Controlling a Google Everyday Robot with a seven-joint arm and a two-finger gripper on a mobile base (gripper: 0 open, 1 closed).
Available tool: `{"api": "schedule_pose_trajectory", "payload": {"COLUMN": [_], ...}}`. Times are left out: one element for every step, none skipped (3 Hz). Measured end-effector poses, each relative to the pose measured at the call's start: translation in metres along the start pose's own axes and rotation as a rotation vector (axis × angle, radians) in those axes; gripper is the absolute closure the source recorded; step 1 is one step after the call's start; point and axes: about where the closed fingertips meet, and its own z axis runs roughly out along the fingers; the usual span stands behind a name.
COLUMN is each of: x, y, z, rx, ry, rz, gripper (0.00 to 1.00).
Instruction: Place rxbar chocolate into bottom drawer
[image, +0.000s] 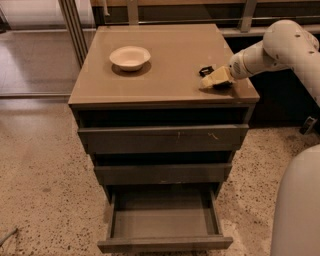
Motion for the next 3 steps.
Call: {"api": "schedule_pose_trajectory", "payload": {"x": [0.0031,0.0044,0.0047], "y": [-0.0006,-0.0003,0.0001], "z": [0.0023,0.0032,0.003], "rx": [0.0,-0.001,-0.002], "ry": [0.009,0.014,0.016], "rz": [0.004,0.006,0.005], "gripper": [0.1,0.28,0.52]}}
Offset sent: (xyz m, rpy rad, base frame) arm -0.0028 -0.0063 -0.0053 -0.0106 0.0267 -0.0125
